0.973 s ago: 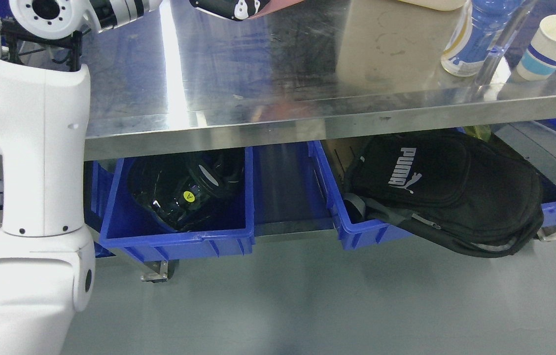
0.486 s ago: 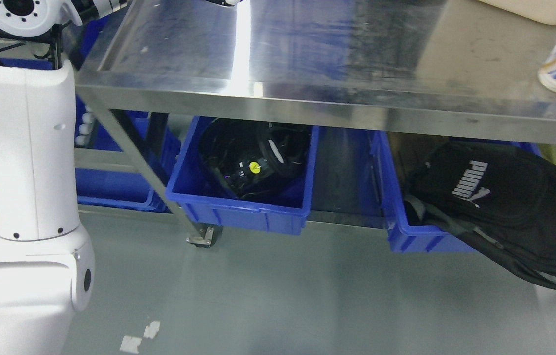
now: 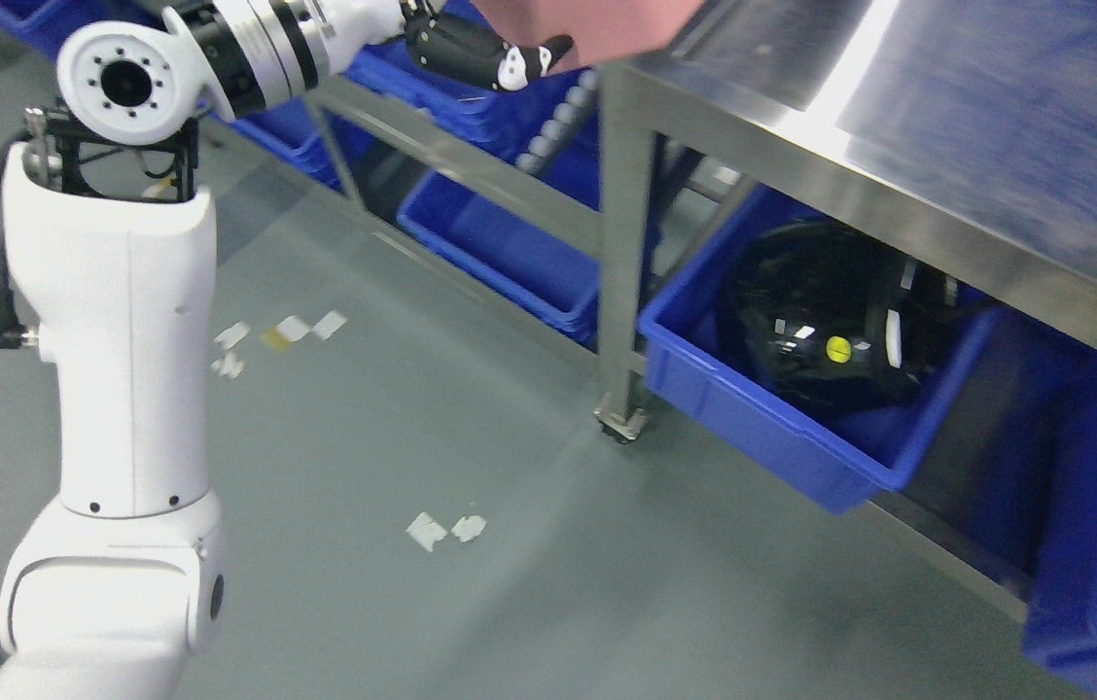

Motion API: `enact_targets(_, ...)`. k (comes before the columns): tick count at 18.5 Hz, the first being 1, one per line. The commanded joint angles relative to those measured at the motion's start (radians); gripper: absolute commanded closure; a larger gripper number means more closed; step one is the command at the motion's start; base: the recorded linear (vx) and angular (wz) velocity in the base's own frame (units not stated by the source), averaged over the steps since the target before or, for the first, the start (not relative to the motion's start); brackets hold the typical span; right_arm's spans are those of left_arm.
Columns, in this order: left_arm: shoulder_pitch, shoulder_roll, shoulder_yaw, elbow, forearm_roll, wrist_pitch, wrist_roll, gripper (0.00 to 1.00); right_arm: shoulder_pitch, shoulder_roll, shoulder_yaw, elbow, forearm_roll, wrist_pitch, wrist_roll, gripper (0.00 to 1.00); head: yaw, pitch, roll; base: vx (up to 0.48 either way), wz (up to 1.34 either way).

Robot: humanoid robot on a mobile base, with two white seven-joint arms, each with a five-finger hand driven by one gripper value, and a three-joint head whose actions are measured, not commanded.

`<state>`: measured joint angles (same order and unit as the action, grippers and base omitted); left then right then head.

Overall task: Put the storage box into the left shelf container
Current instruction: 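Hold the pink box in the left hand while turning toward the shelving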

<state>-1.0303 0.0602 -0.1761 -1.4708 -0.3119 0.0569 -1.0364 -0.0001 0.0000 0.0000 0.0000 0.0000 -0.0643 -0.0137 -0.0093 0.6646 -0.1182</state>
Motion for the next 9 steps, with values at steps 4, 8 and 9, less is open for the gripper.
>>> enact_targets(4,0.226,-0.043,-0.183,-0.086,0.017,-0.048,0.002,0.99,-0.006,-0.017,-0.003,-0.017,-0.002,0.000,0.001,0.00,0.0000,0.000,0.000,0.047,1.31)
enact_targets(8,0.272,-0.043,-0.169,-0.106,0.017,-0.061,0.004,0.99,-0.006,-0.017,-0.003,-0.017,-0.002,0.000,0.000,0.00,0.0000,0.001,0.000,0.118,1.20)
enact_targets(9,0.280,-0.043,-0.158,-0.109,0.016,-0.075,0.004,0.99,-0.006,-0.017,-0.003,-0.017,-0.002,0.000,0.000,0.00,0.0000,0.001,0.000,0.158,1.04)
